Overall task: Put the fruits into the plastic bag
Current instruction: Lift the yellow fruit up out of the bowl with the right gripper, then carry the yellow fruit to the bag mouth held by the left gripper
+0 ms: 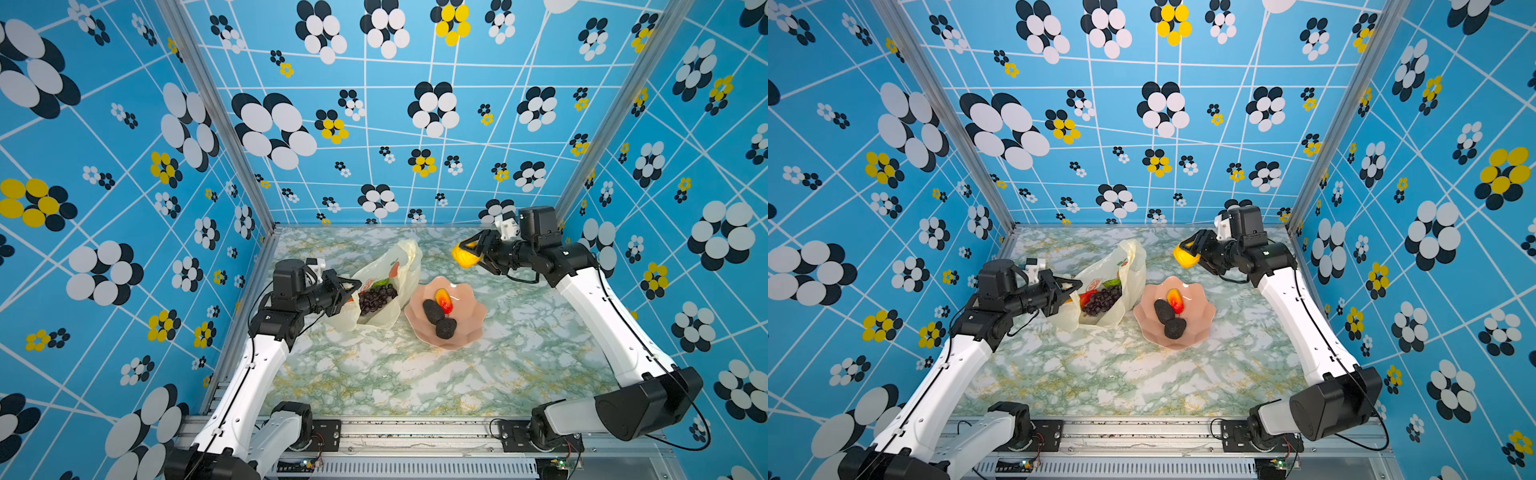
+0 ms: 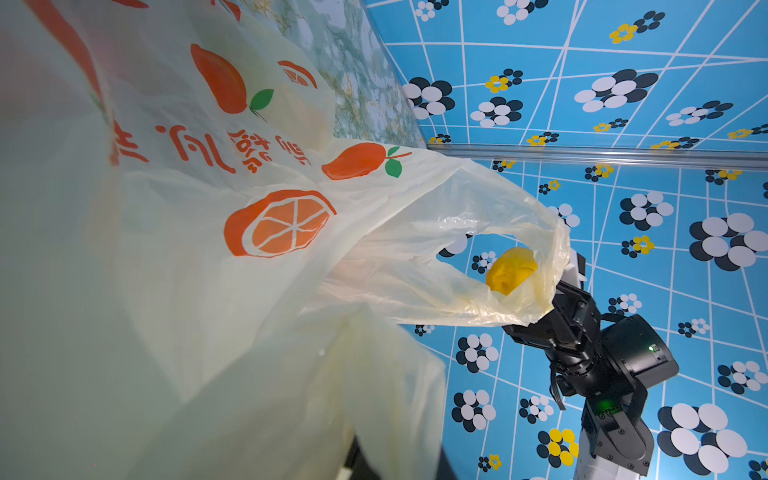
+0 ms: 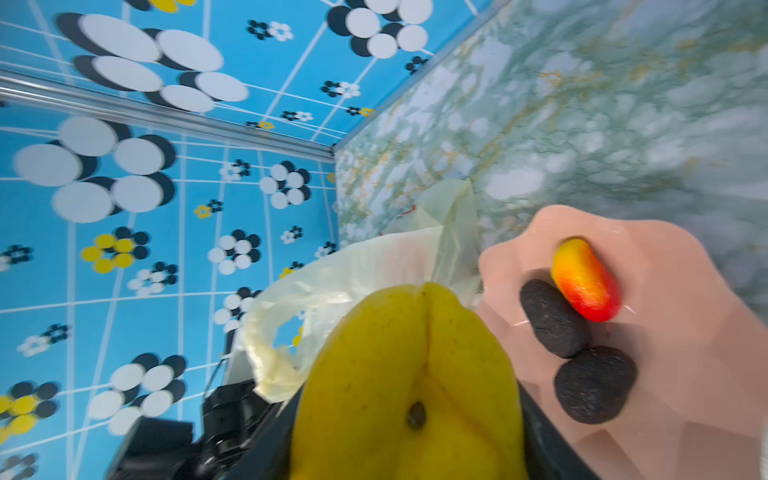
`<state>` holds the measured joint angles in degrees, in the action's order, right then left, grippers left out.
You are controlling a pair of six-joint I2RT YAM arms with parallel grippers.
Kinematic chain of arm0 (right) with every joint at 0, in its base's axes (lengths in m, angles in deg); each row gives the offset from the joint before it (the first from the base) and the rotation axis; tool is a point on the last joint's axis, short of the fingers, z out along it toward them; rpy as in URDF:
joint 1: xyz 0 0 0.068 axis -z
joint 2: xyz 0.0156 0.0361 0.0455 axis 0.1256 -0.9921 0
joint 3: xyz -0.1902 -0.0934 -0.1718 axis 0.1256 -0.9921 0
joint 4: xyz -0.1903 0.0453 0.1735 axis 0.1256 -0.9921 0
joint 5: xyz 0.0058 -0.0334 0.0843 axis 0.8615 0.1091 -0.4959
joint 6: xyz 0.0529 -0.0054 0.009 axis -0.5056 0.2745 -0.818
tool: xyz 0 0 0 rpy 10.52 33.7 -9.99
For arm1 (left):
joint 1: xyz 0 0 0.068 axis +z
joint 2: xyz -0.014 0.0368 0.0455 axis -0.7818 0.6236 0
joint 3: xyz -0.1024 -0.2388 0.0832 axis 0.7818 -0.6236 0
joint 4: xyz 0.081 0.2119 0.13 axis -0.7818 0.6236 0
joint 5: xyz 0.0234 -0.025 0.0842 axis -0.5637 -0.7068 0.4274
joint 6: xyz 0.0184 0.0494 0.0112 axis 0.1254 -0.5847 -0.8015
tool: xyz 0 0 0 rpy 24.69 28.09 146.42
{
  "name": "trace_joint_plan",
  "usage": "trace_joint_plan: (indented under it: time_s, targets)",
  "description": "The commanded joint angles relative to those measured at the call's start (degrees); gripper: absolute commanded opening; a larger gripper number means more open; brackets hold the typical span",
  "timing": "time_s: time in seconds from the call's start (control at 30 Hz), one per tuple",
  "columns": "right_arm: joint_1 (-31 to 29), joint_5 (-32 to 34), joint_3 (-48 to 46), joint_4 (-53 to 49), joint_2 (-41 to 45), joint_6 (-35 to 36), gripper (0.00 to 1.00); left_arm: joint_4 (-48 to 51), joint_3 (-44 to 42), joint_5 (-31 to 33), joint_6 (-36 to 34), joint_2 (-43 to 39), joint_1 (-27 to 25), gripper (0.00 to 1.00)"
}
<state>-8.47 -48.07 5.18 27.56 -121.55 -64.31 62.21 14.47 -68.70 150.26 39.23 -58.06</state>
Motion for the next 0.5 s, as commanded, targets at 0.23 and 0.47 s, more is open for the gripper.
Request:
trace_joint_plan:
  time_s: [0.23,0.47]
  targets:
    - [-8.74,-9.92,15.51,10.85,-6.69,-8.0,0.55,-0.3,2.36,0.28,-1.05,0.54,-1.01,0.0]
    - [-17.8,-8.67,30.92,-0.52,-19.21,-2.54,0.52,-0.2,2.17,0.32,-0.77,0.12,-1.01,0.0]
